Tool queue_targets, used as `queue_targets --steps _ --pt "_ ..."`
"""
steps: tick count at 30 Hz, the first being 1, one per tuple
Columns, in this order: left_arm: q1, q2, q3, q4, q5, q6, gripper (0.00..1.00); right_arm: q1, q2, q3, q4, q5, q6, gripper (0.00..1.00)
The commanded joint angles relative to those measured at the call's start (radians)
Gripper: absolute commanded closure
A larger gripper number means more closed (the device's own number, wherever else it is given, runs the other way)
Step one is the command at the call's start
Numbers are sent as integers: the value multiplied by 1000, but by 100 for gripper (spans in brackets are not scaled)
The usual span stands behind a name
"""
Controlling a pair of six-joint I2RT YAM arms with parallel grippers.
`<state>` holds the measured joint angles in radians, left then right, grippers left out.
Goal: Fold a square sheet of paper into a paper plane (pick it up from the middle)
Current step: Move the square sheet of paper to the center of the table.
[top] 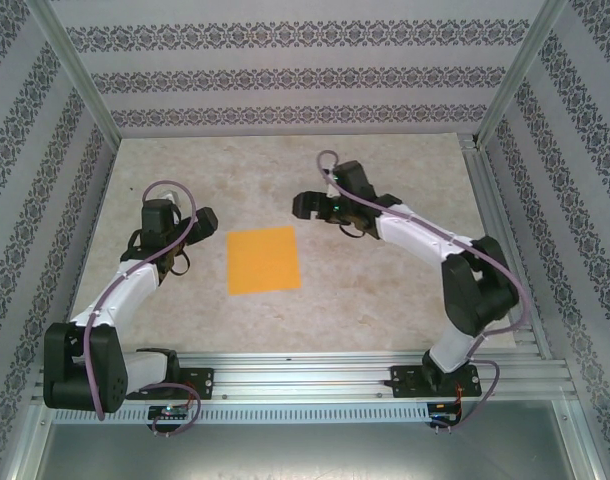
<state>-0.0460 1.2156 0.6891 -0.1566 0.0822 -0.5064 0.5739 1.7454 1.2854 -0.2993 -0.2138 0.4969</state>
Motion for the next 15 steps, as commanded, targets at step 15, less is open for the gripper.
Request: queue_targets --steps 15 --pt "20 7 110 -249 -151 6 0 211 449 360 -123 -165 132 15"
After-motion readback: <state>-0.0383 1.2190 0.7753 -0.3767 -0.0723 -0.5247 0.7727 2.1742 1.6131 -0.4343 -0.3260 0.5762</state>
